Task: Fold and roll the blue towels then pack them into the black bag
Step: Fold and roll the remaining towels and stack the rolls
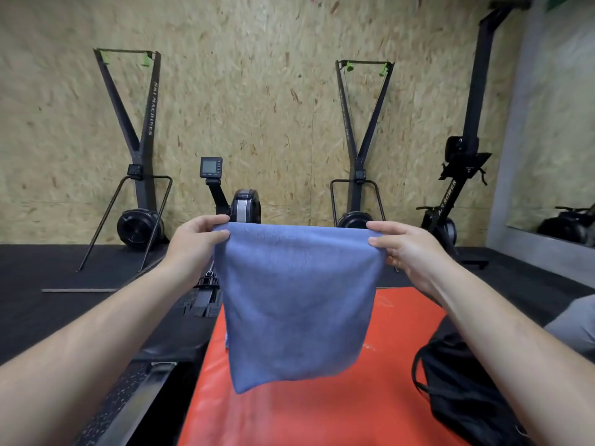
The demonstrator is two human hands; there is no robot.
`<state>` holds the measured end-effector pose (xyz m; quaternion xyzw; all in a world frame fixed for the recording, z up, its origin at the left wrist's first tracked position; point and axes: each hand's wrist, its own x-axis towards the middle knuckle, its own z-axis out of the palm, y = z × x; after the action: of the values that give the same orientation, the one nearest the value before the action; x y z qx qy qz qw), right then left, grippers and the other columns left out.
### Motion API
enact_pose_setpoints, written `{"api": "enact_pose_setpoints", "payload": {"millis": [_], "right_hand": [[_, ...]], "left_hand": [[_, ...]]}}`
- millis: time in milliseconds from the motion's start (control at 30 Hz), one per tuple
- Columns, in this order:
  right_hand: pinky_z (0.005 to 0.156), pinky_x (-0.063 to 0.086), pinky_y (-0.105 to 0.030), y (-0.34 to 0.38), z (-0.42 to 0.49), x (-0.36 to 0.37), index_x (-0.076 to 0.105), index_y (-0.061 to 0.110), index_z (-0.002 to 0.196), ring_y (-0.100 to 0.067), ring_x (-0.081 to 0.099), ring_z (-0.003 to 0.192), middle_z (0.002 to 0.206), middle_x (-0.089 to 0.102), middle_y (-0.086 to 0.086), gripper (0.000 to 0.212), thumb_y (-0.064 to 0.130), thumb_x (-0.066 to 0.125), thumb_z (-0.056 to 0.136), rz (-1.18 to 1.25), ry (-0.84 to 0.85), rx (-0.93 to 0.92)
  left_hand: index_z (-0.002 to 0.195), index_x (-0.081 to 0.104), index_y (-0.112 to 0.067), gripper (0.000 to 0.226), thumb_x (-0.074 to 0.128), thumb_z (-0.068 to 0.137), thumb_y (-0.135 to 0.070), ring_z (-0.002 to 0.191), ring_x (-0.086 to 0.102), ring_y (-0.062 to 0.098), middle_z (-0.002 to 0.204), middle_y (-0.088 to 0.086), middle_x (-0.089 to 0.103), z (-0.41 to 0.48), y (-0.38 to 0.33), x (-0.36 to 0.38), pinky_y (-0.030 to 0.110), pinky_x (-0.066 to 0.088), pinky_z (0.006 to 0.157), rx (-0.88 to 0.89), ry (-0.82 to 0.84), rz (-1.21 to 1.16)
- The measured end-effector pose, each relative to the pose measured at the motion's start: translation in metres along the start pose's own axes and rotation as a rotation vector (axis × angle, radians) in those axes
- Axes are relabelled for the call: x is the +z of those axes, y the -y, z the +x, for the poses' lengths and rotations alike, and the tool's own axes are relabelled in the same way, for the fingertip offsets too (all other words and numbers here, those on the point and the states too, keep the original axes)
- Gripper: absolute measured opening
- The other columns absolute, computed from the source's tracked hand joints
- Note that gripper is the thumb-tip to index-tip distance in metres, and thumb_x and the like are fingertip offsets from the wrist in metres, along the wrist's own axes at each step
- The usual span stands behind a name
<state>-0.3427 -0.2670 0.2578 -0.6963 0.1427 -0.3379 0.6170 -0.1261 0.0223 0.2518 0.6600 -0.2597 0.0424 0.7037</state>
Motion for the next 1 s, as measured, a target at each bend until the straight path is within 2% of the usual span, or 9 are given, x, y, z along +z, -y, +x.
{"api": "enact_pose_setpoints", "payload": {"millis": [100, 200, 300, 400, 533, 667, 767, 833, 1000], "right_hand": [[0.072, 0.045, -0.028, 0.005, -0.004, -0.007, 0.077, 0.026, 0.104, -0.015, 0.063, 0.084, 0.108, 0.074, -0.001, 0.033, 0.010, 0.079, 0.075, -0.098, 0.012, -0.003], [0.072, 0.046, -0.026, 0.005, -0.003, -0.009, 0.078, 0.029, 0.098, -0.013, 0.064, 0.090, 0.103, 0.074, 0.005, 0.027, 0.014, 0.080, 0.076, -0.241, 0.004, -0.013], [0.067, 0.046, -0.023, -0.005, 0.004, -0.006, 0.077, 0.027, 0.091, -0.008, 0.065, 0.082, 0.091, 0.074, 0.008, 0.013, 0.016, 0.074, 0.084, -0.473, -0.021, -0.042], [0.068, 0.048, -0.026, -0.023, 0.019, 0.002, 0.074, 0.025, 0.084, -0.011, 0.064, 0.079, 0.085, 0.072, 0.006, 0.010, 0.018, 0.069, 0.089, -0.661, -0.039, -0.081], [0.066, 0.049, -0.027, -0.048, 0.040, 0.008, 0.071, 0.027, 0.076, -0.016, 0.065, 0.079, 0.090, 0.070, 0.001, 0.015, 0.017, 0.066, 0.087, -0.753, -0.063, -0.142], [0.071, 0.061, -0.040, -0.072, 0.038, 0.011, 0.068, 0.022, 0.084, -0.019, 0.072, 0.067, 0.084, 0.072, 0.001, 0.013, 0.012, 0.061, 0.089, -0.577, -0.092, -0.074], [0.068, 0.054, -0.032, -0.096, 0.022, 0.009, 0.067, 0.019, 0.088, -0.016, 0.072, 0.071, 0.076, 0.073, 0.000, 0.009, 0.011, 0.062, 0.089, -0.590, -0.073, -0.089], [0.064, 0.047, -0.027, -0.122, 0.006, 0.005, 0.066, 0.019, 0.083, -0.014, 0.068, 0.067, 0.071, 0.071, 0.000, 0.009, 0.013, 0.064, 0.090, -0.638, -0.059, -0.086], [0.068, 0.043, -0.027, -0.215, -0.058, -0.005, 0.070, 0.016, 0.084, -0.015, 0.058, 0.071, 0.075, 0.068, 0.001, 0.009, 0.016, 0.065, 0.092, -0.787, 0.083, 0.021]], "left_hand": [[0.113, 0.072, -0.024, 0.033, 0.070, 0.086, -0.005, 0.104, 0.064, 0.016, 0.112, 0.004, 0.069, -0.001, -0.004, -0.001, 0.029, 0.050, 0.087, 0.021, 0.053, 0.075], [0.110, 0.072, -0.024, 0.027, 0.072, 0.087, -0.010, 0.094, 0.064, 0.010, 0.104, -0.001, 0.070, 0.002, 0.001, 0.005, 0.025, 0.046, 0.074, 0.056, 0.050, 0.220], [0.100, 0.069, -0.024, 0.010, 0.065, 0.093, -0.018, 0.088, 0.060, 0.005, 0.093, -0.009, 0.067, 0.008, 0.013, 0.013, 0.021, 0.042, 0.066, 0.139, 0.078, 0.504], [0.091, 0.067, -0.016, 0.010, 0.059, 0.098, -0.015, 0.086, 0.060, 0.020, 0.090, 0.003, 0.065, 0.021, 0.034, 0.020, 0.025, 0.039, 0.063, 0.156, 0.105, 0.648], [0.075, 0.057, -0.022, 0.025, 0.057, 0.098, -0.012, 0.080, 0.056, 0.019, 0.083, 0.001, 0.057, 0.037, 0.054, 0.028, 0.029, 0.036, 0.063, 0.162, 0.108, 0.717], [0.078, 0.057, -0.023, 0.024, 0.055, 0.098, -0.010, 0.067, 0.054, 0.012, 0.076, -0.003, 0.061, 0.035, 0.069, 0.034, 0.024, 0.041, 0.059, 0.130, 0.102, 0.560], [0.090, 0.067, -0.018, 0.011, 0.060, 0.095, -0.011, 0.078, 0.064, 0.016, 0.084, 0.000, 0.068, 0.022, 0.095, 0.028, 0.029, 0.051, 0.072, 0.091, 0.136, 0.516], [0.095, 0.070, -0.016, 0.007, 0.063, 0.094, -0.015, 0.085, 0.064, 0.016, 0.090, -0.001, 0.070, 0.002, 0.121, 0.020, 0.031, 0.049, 0.079, 0.061, 0.158, 0.543], [0.091, 0.069, -0.014, 0.006, 0.064, 0.095, -0.016, 0.080, 0.060, 0.013, 0.084, -0.001, 0.070, -0.074, 0.205, 0.002, 0.030, 0.046, 0.078, -0.084, 0.291, 0.576]]}}
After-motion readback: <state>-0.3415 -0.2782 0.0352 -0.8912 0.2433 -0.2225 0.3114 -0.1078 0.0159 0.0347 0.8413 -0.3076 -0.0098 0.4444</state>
